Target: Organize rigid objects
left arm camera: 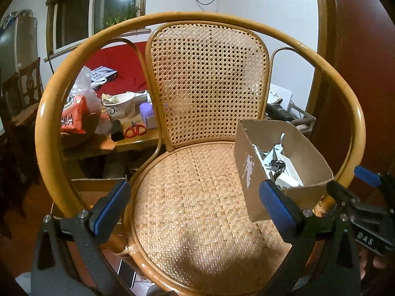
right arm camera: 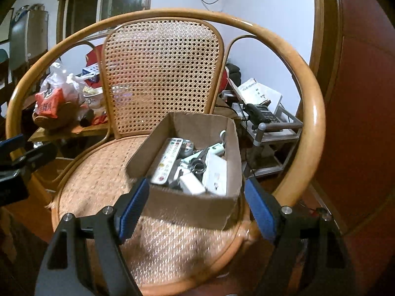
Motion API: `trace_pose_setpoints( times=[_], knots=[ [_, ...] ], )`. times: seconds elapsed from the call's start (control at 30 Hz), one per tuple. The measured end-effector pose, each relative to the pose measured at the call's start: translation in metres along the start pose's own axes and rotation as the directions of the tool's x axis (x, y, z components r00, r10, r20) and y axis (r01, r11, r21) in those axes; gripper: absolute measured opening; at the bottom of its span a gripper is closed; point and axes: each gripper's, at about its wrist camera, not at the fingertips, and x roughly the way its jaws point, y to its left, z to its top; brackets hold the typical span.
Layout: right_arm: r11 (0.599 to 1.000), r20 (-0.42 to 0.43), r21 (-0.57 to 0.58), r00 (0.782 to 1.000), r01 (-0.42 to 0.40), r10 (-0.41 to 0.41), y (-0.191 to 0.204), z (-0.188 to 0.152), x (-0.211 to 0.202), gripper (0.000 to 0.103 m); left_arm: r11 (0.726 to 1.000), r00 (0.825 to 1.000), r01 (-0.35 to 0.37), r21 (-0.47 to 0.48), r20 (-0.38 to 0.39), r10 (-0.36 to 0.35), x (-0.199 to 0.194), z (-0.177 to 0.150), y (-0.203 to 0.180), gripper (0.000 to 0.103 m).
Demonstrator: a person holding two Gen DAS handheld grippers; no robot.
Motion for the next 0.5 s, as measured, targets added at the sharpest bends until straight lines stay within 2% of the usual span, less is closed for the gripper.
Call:
trace_pose_setpoints(
  times=[0.4, 0.5],
  knots=[
    [1.000, 0.007, 0.026, 1.000, -0.011, 0.011, -0.001, -0.004, -0.011, 0.084, 0.999, 0.999, -0.004, 0.041, -0.032, 0.005, 0.007, -0.015, -0.012, 0.103],
    [1.000, 0.003, 0.016, 1.000, 0.012, -0.012, -0.001, -0.005, -0.010, 0.084, 0.999, 1.000, 0.003, 0.043, -0.031, -0.002, 0.008, -0.017, -0.013, 0.103]
  ],
)
